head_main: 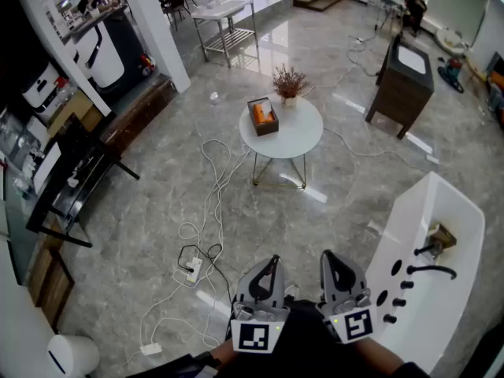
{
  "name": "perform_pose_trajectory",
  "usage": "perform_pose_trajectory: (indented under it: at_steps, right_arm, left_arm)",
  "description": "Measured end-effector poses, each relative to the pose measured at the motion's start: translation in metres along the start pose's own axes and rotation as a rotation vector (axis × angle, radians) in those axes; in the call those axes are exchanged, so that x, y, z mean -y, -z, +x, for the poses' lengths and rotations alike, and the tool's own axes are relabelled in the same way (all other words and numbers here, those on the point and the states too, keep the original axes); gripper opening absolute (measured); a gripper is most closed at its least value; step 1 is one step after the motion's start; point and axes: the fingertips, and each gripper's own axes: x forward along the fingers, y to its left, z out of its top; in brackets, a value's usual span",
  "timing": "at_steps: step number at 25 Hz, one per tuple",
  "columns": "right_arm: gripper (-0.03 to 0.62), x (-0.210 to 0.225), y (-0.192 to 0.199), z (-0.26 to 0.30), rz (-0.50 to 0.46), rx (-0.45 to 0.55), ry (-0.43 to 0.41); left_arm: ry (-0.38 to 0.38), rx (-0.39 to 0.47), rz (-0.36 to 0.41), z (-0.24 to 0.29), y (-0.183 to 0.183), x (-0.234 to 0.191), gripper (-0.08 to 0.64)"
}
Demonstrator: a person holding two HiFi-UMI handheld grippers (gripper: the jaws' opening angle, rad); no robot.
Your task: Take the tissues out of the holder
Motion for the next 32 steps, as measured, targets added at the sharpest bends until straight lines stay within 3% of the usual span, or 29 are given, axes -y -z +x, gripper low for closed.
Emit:
perform_pose_trajectory:
  at_steps: [6,13,18,23,32]
  right_arm:
    - [0.006,0.014,0.001,-0.006,0.038,0.008,0.036]
    - [0.006,0.032,0.018,-0.019,0.125,0.008,0.072]
    - [0.006,0.030,0.014,-0.022,0.102,0.054,0.050]
    - [0.006,0.038,0.028,-0.021,0.101,-0.029,0.068]
    - [0.006,0.090,0.021,-0.015,0.138,-0.001,0.158]
  left_arm:
    - [-0.076,-0.030,-0.015,0.001,0.002,-0.008,0.000]
    - [-0.206,0.011,0.014,-0.013,-0.007,-0.048,0.000]
    - [-0.274,0.026,0.028,-0.016,-0.012,-0.061,0.000]
    - [-0.254,0.010,0.014,-0.006,-0.006,-0.053,0.000]
    - [-0.211,0.030,0.019,0.029,-0.008,-0.041,0.000]
